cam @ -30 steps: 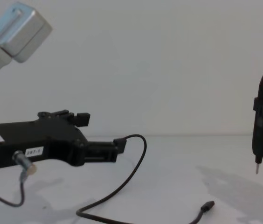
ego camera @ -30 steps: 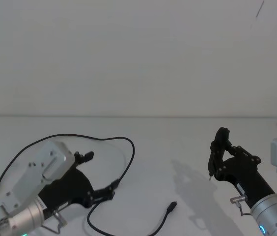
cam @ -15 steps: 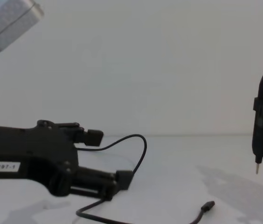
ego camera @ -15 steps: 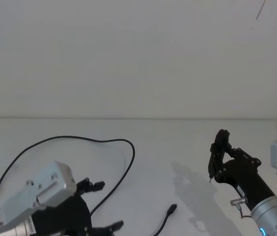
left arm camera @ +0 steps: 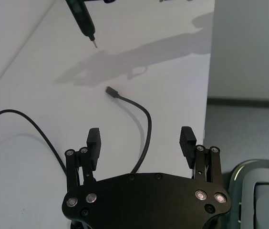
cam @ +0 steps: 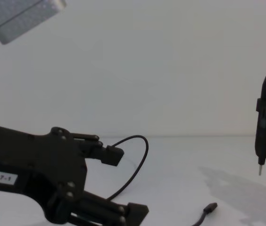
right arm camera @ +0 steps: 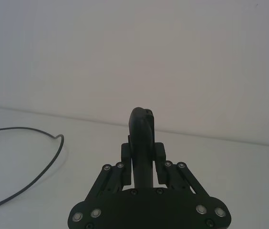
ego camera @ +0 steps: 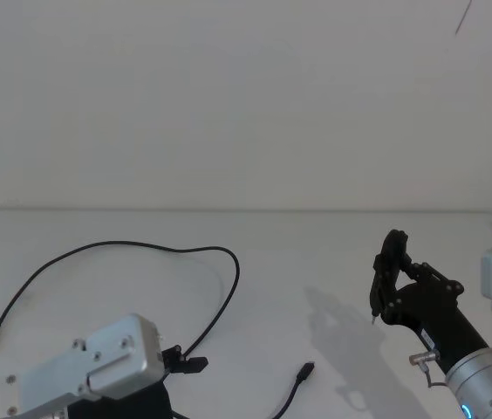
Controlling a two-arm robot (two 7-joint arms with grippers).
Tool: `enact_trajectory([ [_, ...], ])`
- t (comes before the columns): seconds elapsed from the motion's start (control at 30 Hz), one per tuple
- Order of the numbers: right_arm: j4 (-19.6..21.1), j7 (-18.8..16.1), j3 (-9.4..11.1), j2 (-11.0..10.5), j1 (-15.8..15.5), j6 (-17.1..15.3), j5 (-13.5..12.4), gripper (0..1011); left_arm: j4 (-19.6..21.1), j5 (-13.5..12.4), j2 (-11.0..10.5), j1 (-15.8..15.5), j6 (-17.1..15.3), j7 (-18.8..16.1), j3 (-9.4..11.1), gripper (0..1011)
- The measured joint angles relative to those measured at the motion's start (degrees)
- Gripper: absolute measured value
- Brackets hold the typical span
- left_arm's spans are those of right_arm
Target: Pick up the data cable with the one hand.
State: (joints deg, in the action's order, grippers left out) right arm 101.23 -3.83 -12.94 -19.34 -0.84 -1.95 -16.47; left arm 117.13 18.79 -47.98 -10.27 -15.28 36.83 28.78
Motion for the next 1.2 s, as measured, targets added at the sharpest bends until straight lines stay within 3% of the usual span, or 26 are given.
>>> enact_trajectory([
  [0.43, 0.0, 0.0, 0.0, 0.0, 0.0, 0.0, 0.0, 283, 0.5, -3.1, 1.7, -1.3, -4.1, -2.0, 2.3, 1001],
  [1.2, 0.0, 0.0, 0.0, 0.0, 0.0, 0.0, 0.0, 283, -4.9, -4.7, 8.4, -4.4, -8.8, -2.9, 6.7, 1001],
])
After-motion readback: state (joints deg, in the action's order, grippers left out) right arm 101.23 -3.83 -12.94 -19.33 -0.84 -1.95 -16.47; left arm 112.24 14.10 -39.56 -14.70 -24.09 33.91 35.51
